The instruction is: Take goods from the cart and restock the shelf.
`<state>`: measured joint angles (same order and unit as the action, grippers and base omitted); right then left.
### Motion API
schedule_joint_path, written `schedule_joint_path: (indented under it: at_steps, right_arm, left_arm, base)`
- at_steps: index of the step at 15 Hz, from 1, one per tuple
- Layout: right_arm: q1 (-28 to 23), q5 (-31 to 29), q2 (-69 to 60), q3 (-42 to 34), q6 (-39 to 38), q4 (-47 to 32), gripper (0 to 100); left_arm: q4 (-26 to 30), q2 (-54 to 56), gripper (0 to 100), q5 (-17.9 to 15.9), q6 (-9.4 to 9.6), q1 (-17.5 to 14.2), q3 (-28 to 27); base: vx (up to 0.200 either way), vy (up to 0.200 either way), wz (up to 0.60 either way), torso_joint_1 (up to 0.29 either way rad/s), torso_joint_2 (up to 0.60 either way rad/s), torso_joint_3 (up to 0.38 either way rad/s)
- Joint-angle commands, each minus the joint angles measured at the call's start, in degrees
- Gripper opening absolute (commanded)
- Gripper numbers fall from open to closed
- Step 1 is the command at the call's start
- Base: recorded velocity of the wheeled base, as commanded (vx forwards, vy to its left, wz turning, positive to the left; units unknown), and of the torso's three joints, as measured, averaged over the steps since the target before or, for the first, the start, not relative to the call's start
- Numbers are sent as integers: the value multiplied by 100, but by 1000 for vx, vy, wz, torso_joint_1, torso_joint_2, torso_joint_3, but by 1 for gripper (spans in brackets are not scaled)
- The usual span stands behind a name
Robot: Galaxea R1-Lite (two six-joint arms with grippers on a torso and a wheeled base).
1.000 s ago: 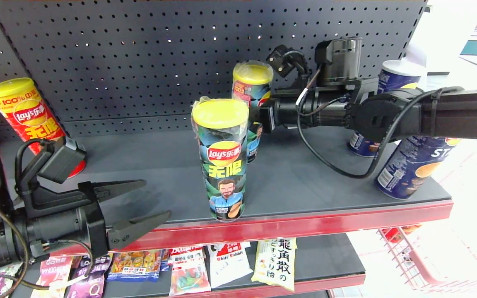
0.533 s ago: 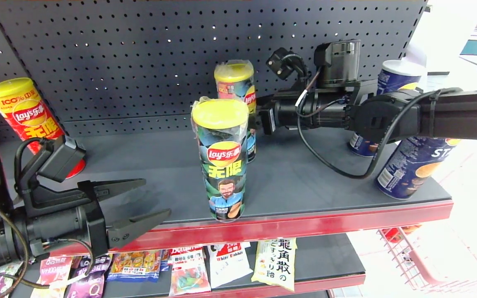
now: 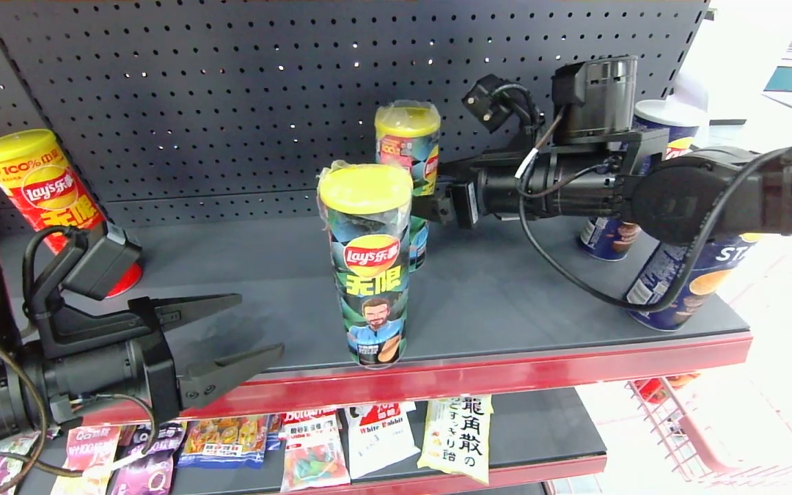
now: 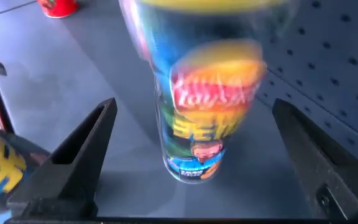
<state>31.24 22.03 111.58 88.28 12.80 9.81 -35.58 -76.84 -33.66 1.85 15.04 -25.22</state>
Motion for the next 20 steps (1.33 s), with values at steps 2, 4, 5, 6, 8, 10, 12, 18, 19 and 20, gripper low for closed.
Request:
schedule_joint_path:
  at_steps: [2,4,5,6,8,10,12,18,19,20]
  right_arm:
    - [-13,-155,-646,-593,-6,12,100]
    - [-13,-208,-919,-918,-6,21,100]
    - [-13,-278,-1103,-1156,-14,21,100]
    - [-13,-287,-1200,-1296,-23,29,100]
    - [4,-278,-1701,-1947,-41,47,100]
    - [40,-234,-2299,-2711,-32,65,100]
    - [48,-111,-2949,-3502,-23,65,100]
    - [-75,153,-4478,-4961,-120,56,100]
    - [-189,135,-4645,-5014,-225,56,100]
    - [-321,126,-4742,-5023,-331,47,100]
  left_arm:
    - [-1,-51,100,8,17,-1,-27]
    - [-1,-103,100,61,43,-1,-18]
    - [-1,-165,100,70,114,-1,-35]
    - [-1,-200,100,70,157,-1,-35]
    - [8,-349,100,79,404,-1,-44]
    - [-1,-560,100,96,579,7,-123]
    - [8,-807,100,140,650,7,-273]
    - [16,-1448,100,228,1080,174,-765]
    - [16,-1536,100,228,1107,262,-782]
    - [16,-1606,100,228,1115,333,-800]
  base:
    - [0,0,0,0,0,0]
    - [0,0,0,0,0,0]
    - [0,0,0,0,0,0]
    - [0,0,0,0,0,0]
    - [0,0,0,0,0,0]
    - [0,0,0,0,0,0]
    - [0,0,0,0,0,0]
    - [0,0,0,0,0,0]
    - [0,0,0,0,0,0]
    - [0,0,0,0,0,0]
